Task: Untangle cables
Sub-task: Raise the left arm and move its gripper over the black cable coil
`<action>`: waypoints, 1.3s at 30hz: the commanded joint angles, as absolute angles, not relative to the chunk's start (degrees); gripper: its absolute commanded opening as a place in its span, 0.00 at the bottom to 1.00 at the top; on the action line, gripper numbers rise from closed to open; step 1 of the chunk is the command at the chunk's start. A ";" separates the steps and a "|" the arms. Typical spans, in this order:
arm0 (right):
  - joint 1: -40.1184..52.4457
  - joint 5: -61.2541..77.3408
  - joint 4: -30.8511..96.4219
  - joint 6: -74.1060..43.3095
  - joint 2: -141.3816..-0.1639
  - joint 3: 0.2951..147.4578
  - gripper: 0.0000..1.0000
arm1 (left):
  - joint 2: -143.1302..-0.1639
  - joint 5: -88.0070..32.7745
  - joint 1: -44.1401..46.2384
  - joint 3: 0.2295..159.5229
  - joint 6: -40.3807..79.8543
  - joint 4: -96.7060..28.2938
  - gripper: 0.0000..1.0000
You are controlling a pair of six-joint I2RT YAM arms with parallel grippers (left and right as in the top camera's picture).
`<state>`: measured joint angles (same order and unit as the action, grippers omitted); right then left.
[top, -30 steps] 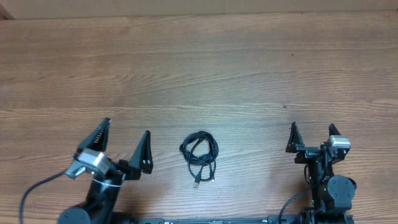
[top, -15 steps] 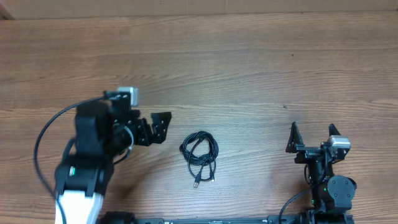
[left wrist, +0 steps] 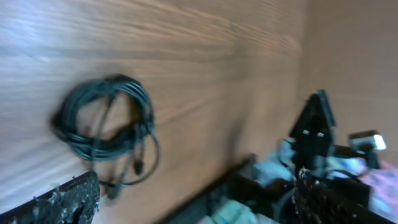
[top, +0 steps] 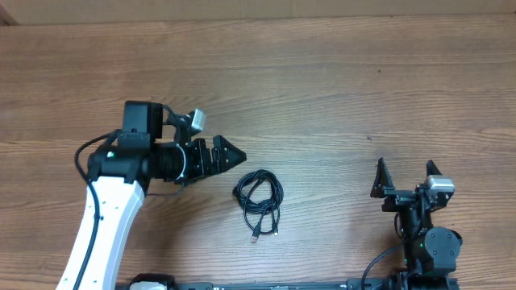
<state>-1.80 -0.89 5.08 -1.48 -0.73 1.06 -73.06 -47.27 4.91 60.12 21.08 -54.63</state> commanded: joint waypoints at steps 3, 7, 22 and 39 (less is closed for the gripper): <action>-1.96 -1.39 4.67 -1.63 -0.27 0.45 1.00 | -75.81 -49.60 5.76 61.34 20.40 -56.84 1.00; -1.96 -1.39 4.69 -1.63 -0.27 0.45 1.00 | -75.85 -39.53 9.17 61.34 20.18 -61.23 1.00; -1.96 -1.39 4.69 -1.63 -0.27 0.45 1.00 | -75.85 -18.37 26.63 61.34 35.07 -61.36 0.96; -1.96 -1.39 4.69 -1.63 -0.27 0.45 1.00 | -77.87 8.60 41.71 61.34 58.85 -60.86 0.90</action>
